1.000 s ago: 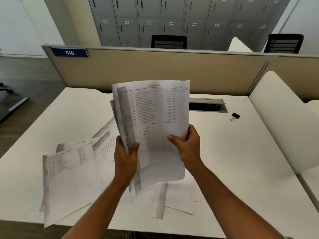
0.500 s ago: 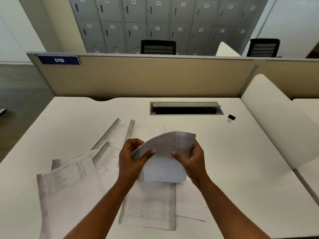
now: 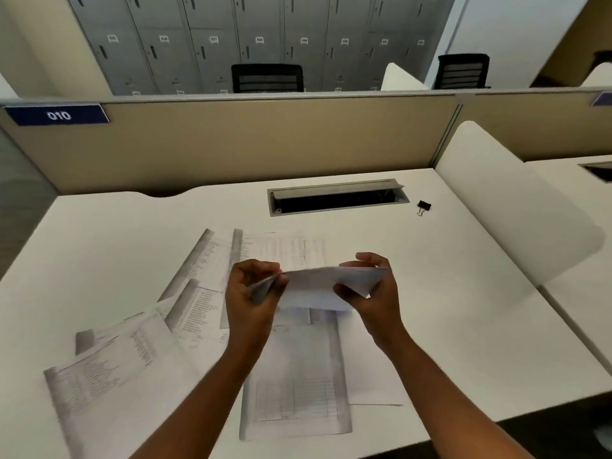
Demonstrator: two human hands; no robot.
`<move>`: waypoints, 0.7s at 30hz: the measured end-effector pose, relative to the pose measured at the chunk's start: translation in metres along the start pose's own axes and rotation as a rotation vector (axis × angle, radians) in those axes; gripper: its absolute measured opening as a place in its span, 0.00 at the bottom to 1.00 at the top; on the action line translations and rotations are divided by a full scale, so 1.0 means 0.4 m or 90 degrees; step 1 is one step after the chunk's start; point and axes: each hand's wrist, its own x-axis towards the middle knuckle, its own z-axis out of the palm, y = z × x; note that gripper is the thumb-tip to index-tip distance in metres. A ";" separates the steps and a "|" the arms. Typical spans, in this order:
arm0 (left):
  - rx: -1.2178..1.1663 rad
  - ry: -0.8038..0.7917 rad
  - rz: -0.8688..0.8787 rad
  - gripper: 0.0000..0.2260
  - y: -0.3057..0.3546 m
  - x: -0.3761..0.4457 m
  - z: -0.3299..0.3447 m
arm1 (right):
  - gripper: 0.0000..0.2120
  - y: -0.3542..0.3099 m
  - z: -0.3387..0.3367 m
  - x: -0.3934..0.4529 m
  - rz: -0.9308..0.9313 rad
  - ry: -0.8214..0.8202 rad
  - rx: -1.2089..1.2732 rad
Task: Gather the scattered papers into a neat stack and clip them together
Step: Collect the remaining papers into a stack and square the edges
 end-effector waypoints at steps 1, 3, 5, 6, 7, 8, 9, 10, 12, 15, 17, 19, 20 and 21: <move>0.003 -0.006 -0.012 0.11 -0.014 -0.003 0.004 | 0.28 0.018 0.006 -0.007 0.031 -0.009 -0.008; 0.031 -0.015 -0.022 0.07 -0.032 -0.016 0.021 | 0.21 0.051 0.016 -0.020 0.072 0.016 -0.035; 0.047 0.010 -0.008 0.03 -0.031 -0.025 0.033 | 0.17 0.062 0.013 -0.018 0.067 0.048 -0.047; 0.043 0.036 -0.010 0.03 -0.029 -0.024 0.032 | 0.17 0.054 0.010 -0.008 0.063 0.057 -0.042; 0.036 0.069 -0.015 0.03 -0.033 -0.022 0.032 | 0.18 0.049 0.001 0.007 0.058 0.050 -0.030; 0.024 0.099 -0.022 0.05 -0.039 -0.020 0.025 | 0.19 0.044 -0.009 0.017 0.047 0.038 -0.023; 0.021 0.117 -0.022 0.08 -0.045 -0.016 0.024 | 0.21 0.046 -0.018 0.029 0.034 0.019 -0.021; 0.017 0.122 -0.025 0.11 -0.051 -0.016 0.024 | 0.23 0.049 -0.020 0.032 0.035 -0.006 -0.022; 0.026 0.096 -0.037 0.12 -0.064 -0.026 0.044 | 0.24 0.066 -0.012 0.027 0.067 -0.054 -0.018; 0.066 0.087 -0.035 0.11 -0.062 -0.035 0.081 | 0.20 0.094 -0.029 0.024 0.097 -0.038 -0.018; 0.083 0.121 -0.033 0.13 -0.059 -0.021 0.087 | 0.20 0.092 -0.051 0.047 0.070 -0.021 -0.012; 0.083 0.118 -0.064 0.17 -0.062 -0.009 0.092 | 0.23 0.087 -0.062 0.066 0.064 -0.045 -0.002; 0.085 0.105 -0.091 0.18 -0.058 -0.009 0.099 | 0.22 0.087 -0.060 0.069 0.068 -0.071 -0.012; 0.095 0.097 -0.111 0.20 -0.055 -0.009 0.105 | 0.19 0.087 -0.052 0.072 0.070 -0.092 -0.033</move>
